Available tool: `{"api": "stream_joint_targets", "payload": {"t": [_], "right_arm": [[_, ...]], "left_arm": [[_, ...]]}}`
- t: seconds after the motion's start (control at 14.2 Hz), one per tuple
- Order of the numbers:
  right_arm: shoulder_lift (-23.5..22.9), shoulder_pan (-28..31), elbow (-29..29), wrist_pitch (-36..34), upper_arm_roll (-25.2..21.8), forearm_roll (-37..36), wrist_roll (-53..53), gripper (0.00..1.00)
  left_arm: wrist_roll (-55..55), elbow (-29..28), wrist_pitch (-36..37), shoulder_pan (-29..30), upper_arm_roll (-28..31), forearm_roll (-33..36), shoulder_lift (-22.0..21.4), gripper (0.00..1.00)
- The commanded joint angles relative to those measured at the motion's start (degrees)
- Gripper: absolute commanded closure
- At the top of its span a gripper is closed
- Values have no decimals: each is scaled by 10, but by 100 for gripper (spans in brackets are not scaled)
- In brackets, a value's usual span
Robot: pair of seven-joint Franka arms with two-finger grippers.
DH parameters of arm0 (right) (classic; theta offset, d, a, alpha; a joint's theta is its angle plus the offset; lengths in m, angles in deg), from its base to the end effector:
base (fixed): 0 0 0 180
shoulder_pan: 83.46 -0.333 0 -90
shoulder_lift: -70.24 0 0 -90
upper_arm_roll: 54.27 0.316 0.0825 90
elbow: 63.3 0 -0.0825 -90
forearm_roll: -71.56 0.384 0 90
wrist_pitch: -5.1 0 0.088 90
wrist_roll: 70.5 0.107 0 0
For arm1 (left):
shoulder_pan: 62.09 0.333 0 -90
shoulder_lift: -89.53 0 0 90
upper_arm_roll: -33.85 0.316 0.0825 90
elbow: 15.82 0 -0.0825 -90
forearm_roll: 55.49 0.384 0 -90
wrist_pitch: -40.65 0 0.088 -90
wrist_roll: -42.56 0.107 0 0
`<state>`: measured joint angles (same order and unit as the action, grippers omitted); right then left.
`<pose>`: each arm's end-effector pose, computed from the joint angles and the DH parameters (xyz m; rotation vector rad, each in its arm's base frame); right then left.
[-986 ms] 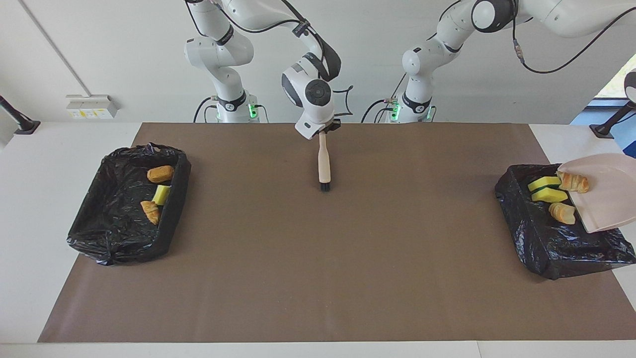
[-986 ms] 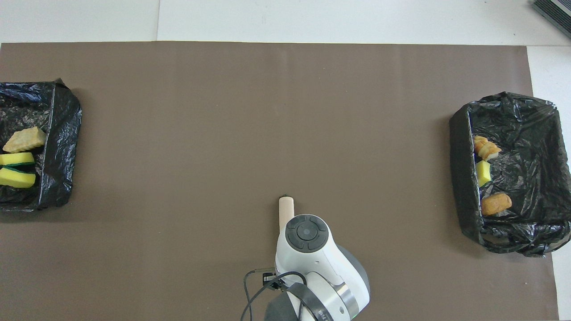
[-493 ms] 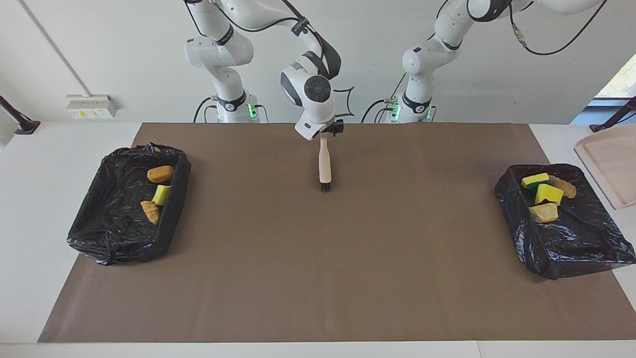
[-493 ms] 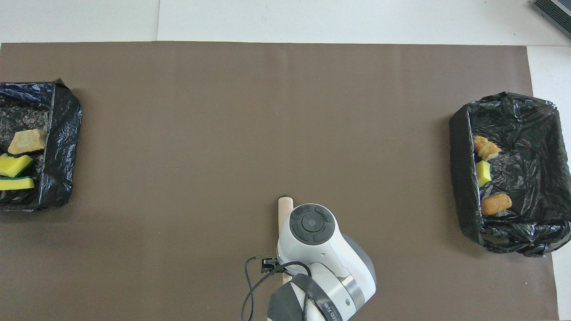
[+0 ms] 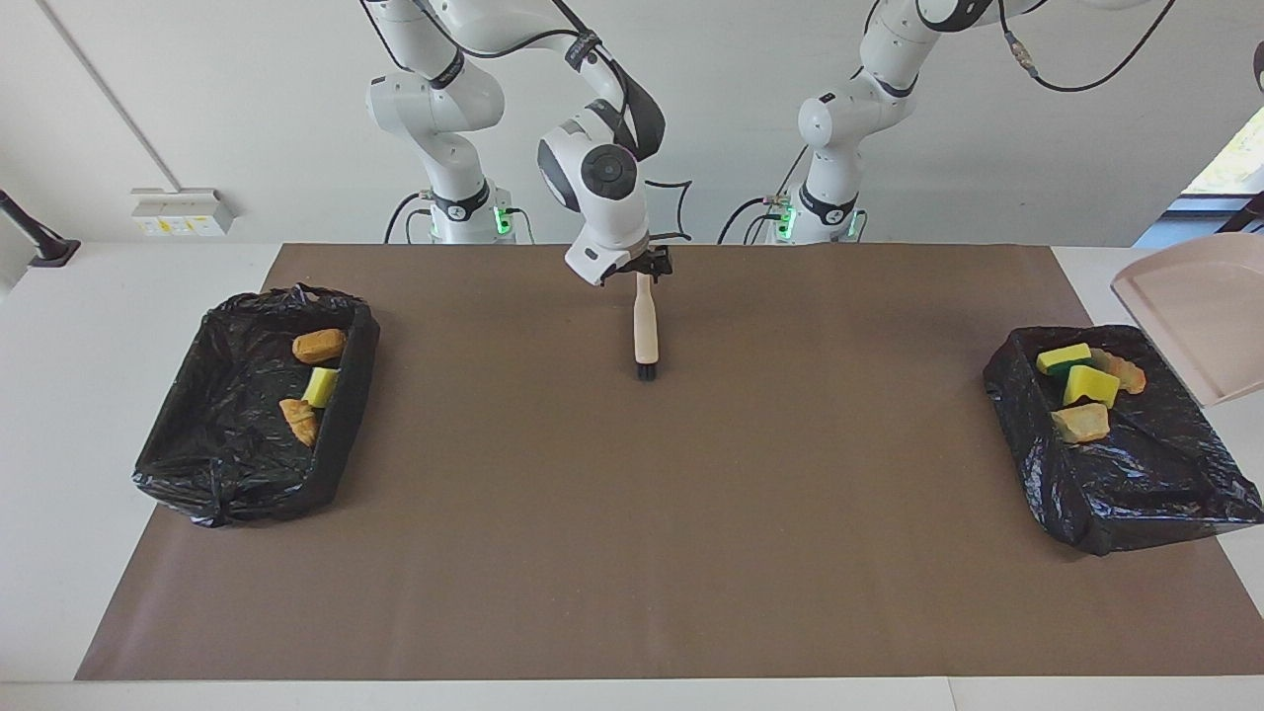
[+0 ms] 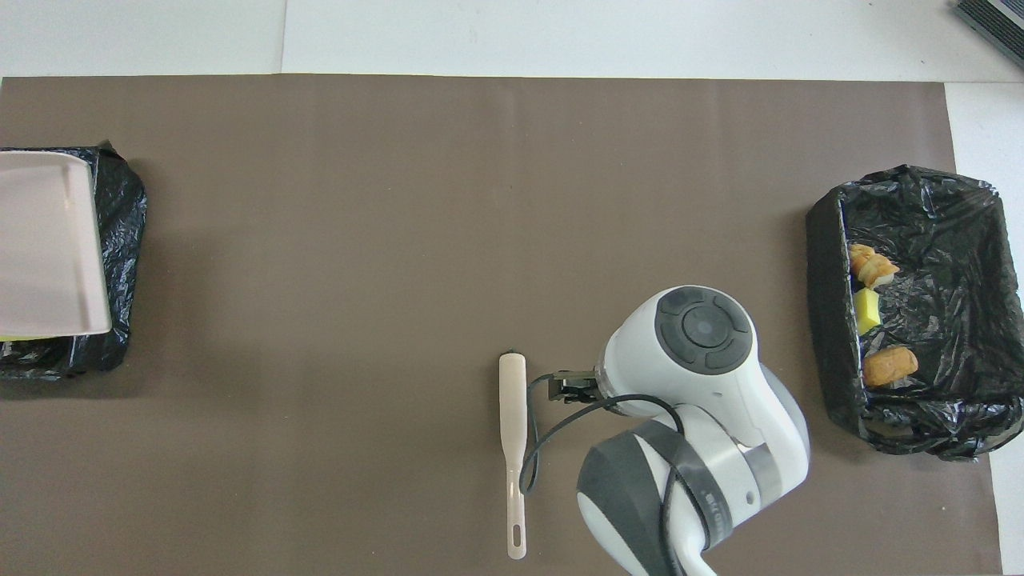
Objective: Sweep and dump trash in bin
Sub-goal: 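Lay the brush on the mat while the left gripper lifts the dustpan, then set the dustpan on the mat with the left gripper and release it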
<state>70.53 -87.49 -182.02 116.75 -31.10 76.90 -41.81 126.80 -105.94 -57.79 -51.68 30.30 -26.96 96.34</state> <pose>0.4709 0.2492 0.4225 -3.1146 0.1023 0.2239 0.5927 0.1181 0.5789 -2.0843 1.7876 0.4604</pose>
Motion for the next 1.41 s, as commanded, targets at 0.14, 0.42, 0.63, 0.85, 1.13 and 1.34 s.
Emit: {"api": "stream_joint_targets", "payload": {"t": [0.14, 0.42, 0.63, 0.85, 1.13, 1.34], "right_arm": [[-31, 3, 67, -2, -95, -92, -44, 0], [-35, 3, 109, -2, -201, -95, -154, 0], [-22, 0, 143, -19, -255, -97, -177, 0], [-13, -6, 228, -128, -304, -93, -253, 0], [0, -6, 267, -201, -344, -83, -305, 0], [24, -7, 233, -208, -335, -83, -307, 0]], "left_arm": [[-159, -91, 3, -110, 12, -47, -47, 100], [-393, -109, 0, -206, 11, -124, -23, 100], [-612, -94, -20, -299, 12, -153, 38, 100], [-832, -61, -76, -340, 12, -255, 79, 100], [-998, 17, -94, -391, 12, -306, 147, 100], [-1086, 32, -129, -424, 12, -312, 164, 100]]}}
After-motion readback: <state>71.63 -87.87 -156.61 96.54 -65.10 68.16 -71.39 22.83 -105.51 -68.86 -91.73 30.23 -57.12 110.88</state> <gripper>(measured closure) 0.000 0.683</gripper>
